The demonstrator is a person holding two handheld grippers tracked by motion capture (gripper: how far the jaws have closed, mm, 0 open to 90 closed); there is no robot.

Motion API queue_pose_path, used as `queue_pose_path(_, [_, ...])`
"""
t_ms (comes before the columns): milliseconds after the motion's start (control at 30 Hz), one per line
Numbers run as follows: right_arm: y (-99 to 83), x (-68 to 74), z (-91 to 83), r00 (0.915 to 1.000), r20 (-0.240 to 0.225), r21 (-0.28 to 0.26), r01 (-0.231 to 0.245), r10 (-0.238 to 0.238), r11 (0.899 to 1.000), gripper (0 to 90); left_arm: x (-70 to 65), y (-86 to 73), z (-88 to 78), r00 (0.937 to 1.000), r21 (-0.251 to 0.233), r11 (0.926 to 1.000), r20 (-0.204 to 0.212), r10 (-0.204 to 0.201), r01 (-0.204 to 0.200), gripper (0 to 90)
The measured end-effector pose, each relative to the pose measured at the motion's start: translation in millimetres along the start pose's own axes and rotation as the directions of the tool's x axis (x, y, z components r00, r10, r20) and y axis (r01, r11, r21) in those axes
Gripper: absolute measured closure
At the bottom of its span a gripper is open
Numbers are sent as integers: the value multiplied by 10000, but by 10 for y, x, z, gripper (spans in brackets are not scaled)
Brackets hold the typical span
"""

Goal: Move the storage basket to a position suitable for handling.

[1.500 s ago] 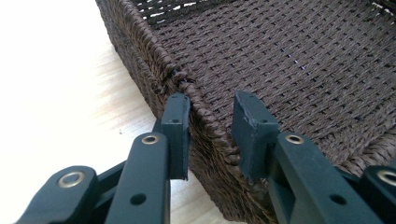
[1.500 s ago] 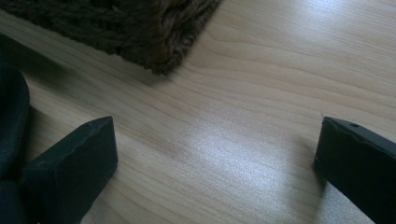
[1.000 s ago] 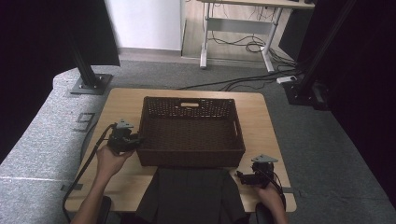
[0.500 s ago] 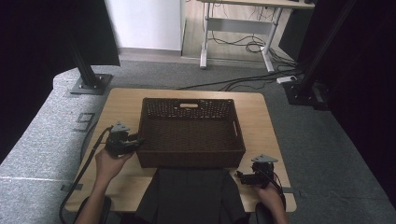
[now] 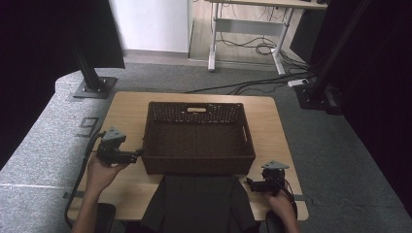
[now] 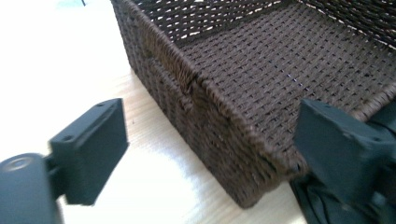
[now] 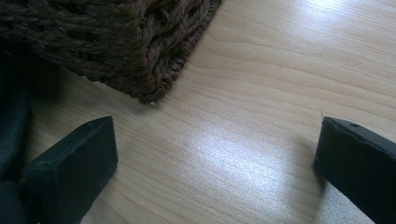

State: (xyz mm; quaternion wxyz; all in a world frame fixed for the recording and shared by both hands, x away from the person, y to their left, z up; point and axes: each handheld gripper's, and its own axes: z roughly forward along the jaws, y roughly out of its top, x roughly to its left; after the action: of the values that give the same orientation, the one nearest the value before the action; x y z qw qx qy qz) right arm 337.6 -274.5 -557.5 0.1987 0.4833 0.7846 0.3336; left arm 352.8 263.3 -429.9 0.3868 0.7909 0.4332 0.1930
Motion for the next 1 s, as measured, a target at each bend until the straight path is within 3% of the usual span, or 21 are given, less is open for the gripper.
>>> queue_pose_path(200, [0, 0, 0, 10000, 1, -2, 1, -1, 10000, 0, 4, -150, -11, 9986, 528, 9975, -239, 480, -467, 0])
queue_pose_path(300, [0, 0, 0, 10000, 1, -1, 2, -2, 10000, 0, 57, -265, 26, 9989, 594, 9971, -32, 477, -474, 0])
queue_pose_path(567, [0, 0, 0, 10000, -1, -1, 0, 0, 10000, 0, 184, -639, 225, 9993, 343, 9990, 252, 293, -302, 0])
queue_pose_path(733, [0, 0, 0, 10000, 0, 0, 2, -2, 10000, 0, 219, -767, 348, 9983, 358, 9978, 163, 560, -566, 0])
queue_pose_path(1000, [0, 0, 0, 10000, 0, -3, 0, 0, 10000, 0, 228, -924, 570, 9948, 1257, 9868, 119, 1009, -1016, 0])
